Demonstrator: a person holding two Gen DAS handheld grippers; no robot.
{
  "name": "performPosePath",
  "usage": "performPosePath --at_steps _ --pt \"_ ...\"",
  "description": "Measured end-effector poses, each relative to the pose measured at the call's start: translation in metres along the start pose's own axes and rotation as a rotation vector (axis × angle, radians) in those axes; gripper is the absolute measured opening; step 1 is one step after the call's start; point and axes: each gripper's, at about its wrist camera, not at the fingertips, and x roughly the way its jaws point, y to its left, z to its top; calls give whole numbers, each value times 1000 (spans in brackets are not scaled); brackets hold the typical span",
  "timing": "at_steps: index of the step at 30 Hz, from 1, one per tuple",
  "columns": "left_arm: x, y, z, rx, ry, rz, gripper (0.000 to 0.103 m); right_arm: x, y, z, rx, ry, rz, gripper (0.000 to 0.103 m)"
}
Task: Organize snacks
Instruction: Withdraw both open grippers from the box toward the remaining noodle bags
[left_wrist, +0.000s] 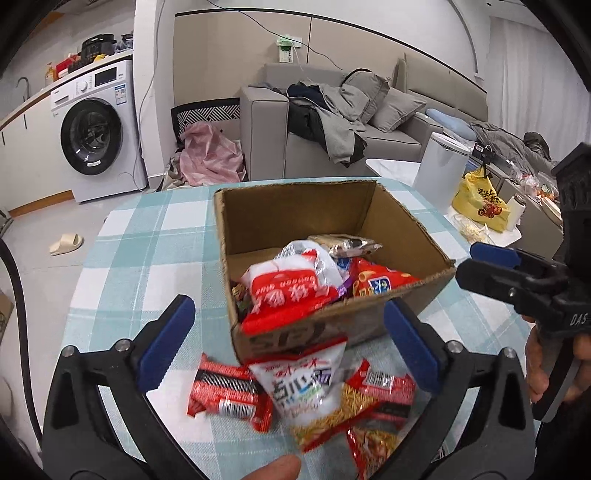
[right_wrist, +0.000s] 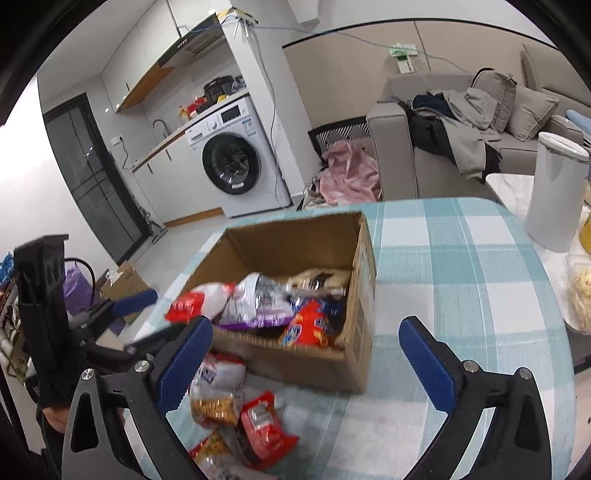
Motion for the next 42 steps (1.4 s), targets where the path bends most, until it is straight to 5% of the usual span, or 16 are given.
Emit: performPosePath --at_steps 15,42 --pt "-48 -3 -63 35 18 57 102 -2 24 -58 -93 113 -44 103" --pt "-54 16 -77 -17 59 105 102 19 87 -103 -332 284 29 103"
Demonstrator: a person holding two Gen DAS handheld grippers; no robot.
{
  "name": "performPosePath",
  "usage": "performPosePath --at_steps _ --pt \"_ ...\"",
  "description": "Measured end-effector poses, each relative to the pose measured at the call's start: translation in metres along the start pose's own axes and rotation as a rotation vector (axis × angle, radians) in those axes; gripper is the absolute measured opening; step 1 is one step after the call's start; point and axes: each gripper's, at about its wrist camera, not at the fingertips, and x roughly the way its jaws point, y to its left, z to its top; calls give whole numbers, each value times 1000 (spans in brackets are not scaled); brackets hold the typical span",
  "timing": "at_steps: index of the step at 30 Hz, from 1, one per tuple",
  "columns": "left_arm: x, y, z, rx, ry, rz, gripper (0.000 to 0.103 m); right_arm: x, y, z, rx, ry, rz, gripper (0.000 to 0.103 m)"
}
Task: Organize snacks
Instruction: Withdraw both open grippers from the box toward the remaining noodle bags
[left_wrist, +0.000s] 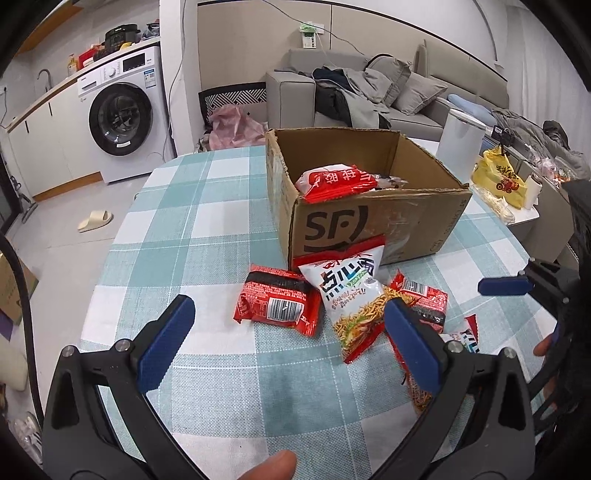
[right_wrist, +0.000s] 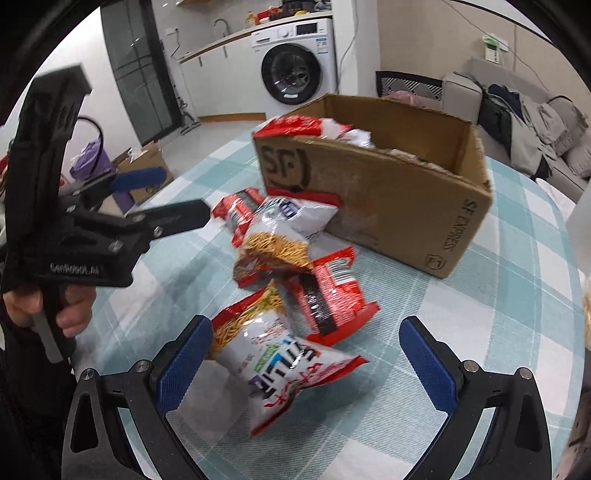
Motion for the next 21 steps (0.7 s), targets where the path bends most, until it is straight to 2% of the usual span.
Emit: performPosePath --at_steps 7,12,21 --pt "3 2 0 -1 6 1 102 24 15 -9 -87 86 -35 103" --pt "6 1 -2 1 12 2 102 26 12 -12 -86 94 -56 103" --pt "14 -2 -4 9 26 2 102 12 -21 -20 -62 80 -78 103"
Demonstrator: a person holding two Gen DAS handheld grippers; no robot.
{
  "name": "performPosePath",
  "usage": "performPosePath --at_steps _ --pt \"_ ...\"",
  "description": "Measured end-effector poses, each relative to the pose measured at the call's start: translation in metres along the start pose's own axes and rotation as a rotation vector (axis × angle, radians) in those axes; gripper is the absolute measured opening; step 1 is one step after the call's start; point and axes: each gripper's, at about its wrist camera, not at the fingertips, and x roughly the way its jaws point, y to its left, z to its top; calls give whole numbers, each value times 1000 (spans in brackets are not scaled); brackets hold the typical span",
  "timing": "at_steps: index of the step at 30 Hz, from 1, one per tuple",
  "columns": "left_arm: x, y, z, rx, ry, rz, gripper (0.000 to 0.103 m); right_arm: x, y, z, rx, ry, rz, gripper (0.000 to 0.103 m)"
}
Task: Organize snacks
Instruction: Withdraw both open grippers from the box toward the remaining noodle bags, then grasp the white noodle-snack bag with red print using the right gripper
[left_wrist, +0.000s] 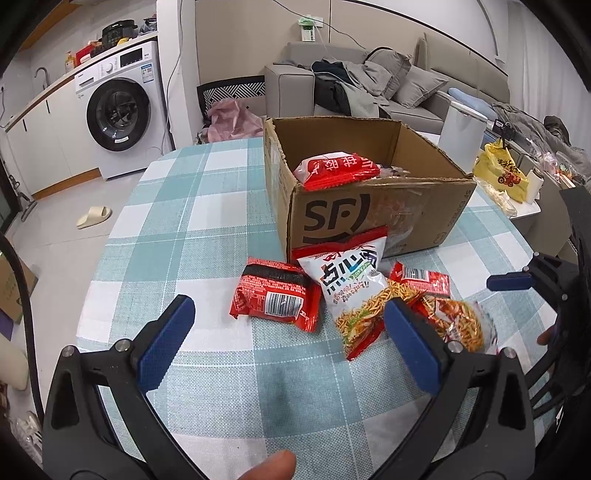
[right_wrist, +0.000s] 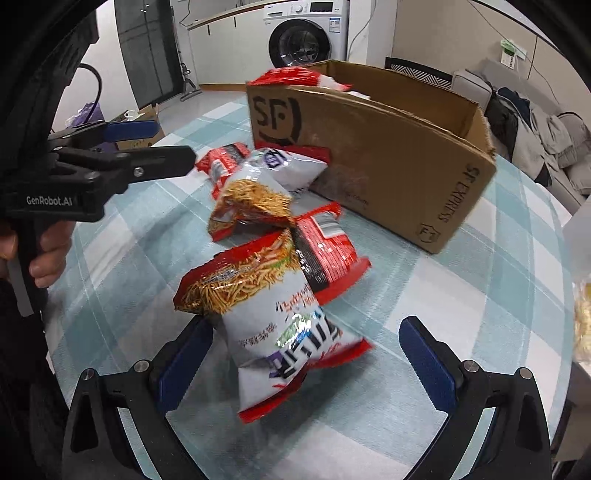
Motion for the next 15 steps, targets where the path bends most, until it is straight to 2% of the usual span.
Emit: performPosePath --at_steps 10,15 --pt "10 -5 -4 9 21 -10 102 -5 -55 -9 128 5 -96 103" --pt "12 -8 -4 14 22 -17 102 -8 -73 -17 191 -13 -70 103"
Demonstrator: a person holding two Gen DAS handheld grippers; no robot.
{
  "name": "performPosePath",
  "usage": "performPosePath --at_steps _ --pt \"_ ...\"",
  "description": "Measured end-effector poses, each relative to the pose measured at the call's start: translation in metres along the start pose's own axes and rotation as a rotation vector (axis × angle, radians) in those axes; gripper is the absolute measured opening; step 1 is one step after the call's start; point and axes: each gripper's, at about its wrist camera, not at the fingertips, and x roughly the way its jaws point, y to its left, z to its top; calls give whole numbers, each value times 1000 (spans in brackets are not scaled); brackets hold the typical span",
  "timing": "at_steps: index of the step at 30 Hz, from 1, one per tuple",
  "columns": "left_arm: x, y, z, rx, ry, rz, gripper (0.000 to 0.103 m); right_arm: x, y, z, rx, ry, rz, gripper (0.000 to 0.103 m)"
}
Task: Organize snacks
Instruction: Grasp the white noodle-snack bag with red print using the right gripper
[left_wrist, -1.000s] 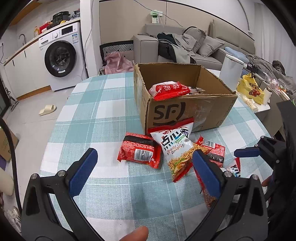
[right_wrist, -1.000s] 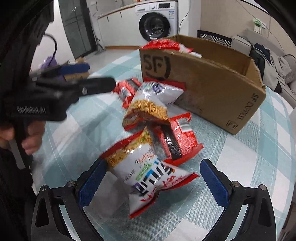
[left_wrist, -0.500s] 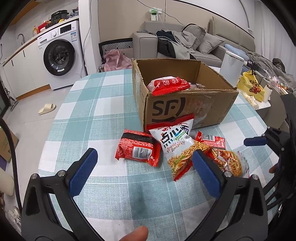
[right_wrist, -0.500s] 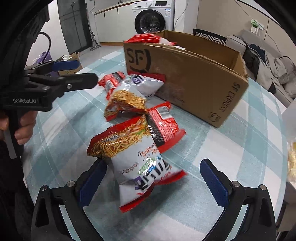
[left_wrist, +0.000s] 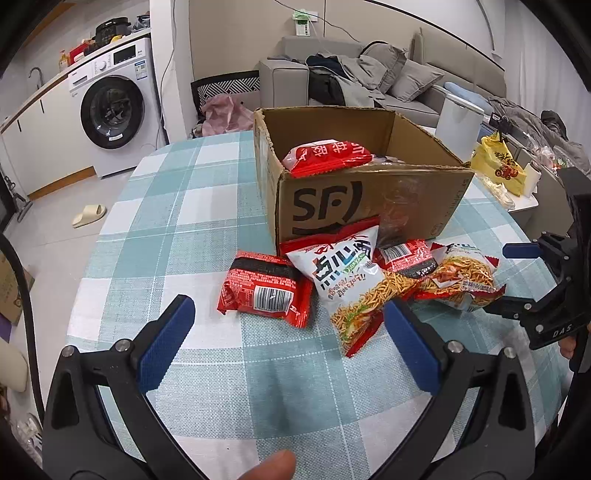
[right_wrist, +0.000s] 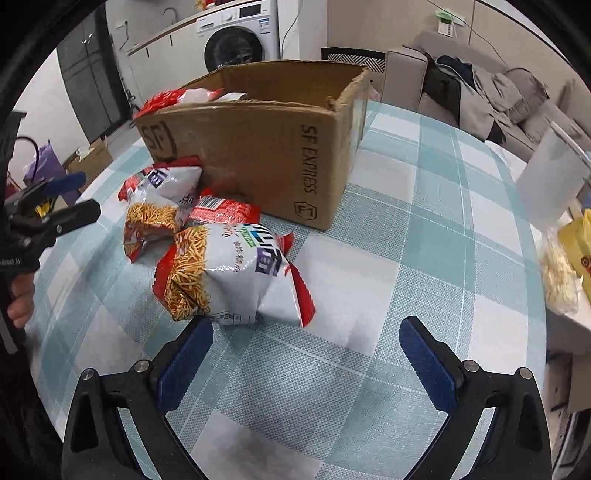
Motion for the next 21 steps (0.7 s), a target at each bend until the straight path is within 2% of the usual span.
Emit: performPosePath --at_steps 8,18,19,21 --pt "11 -1 -4 -2 29 -10 102 -5 15 11 11 -47 165 103" --pt "22 -2 -6 4 49 -5 102 23 25 18 118 -25 234 102" --pt "22 -2 -6 7 49 -6 102 25 25 18 122 -23 238 100" --pt "23 -2 -6 8 47 -6 102 28 27 19 119 -17 253 89"
